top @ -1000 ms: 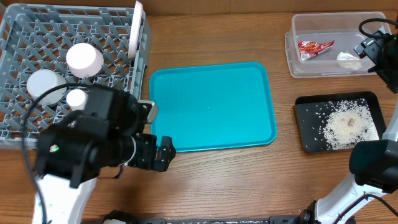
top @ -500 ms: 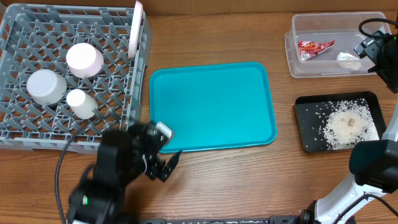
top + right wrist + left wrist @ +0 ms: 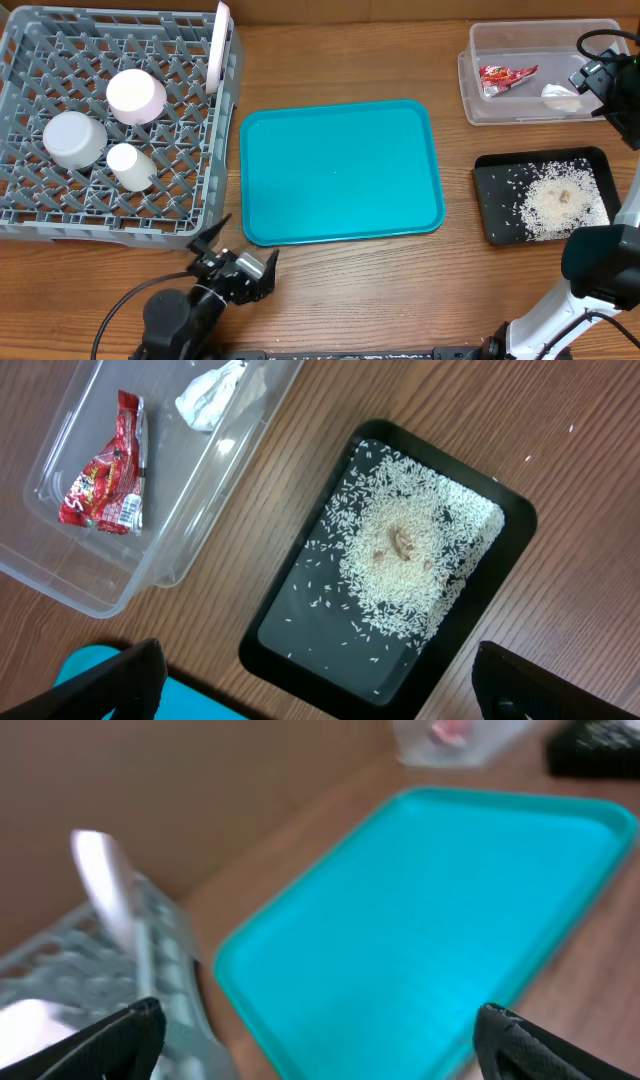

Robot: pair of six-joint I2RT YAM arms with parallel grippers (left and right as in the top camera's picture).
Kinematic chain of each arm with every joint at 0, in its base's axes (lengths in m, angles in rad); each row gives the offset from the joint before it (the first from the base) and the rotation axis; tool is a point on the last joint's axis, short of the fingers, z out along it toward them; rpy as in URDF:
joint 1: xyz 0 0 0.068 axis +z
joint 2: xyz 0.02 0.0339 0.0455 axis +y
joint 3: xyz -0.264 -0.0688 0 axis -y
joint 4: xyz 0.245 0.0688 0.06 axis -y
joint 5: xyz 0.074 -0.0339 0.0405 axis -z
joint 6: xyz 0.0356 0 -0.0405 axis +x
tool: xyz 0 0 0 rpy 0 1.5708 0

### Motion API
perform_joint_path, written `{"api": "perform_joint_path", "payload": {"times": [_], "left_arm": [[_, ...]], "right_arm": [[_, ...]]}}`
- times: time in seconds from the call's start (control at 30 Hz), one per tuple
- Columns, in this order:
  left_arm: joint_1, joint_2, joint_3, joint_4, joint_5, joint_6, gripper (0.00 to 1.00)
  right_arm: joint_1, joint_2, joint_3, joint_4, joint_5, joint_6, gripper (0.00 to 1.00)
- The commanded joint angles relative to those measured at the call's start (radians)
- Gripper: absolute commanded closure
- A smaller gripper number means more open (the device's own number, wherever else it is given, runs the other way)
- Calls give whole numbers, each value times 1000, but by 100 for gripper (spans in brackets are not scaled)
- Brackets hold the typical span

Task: Sort waste into correct bins and load items into the dishwasher

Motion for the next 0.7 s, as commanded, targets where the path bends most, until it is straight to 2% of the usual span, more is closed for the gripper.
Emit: {"api": "perform_joint_path", "payload": {"times": [0.0,0.17,0.27,0.43,0.67], "left_arm": [[43,-29,-60,80,-96,-160,0],[87,-30,-156,241,-209,-417,0],[97,-30,-221,365,-236,-494,0],[106,-31,-218,377,-296,-498,0],[197,-30,-218,323,-294,-488,0]], "right_arm": [[-2,-3,12,2,7,0,0],[-2,-4,12,2,6,0,0],[-2,-4,12,2,7,0,0],[-2,-4,12,2,6,0,0],[-2,-4,12,2,6,0,0]]}}
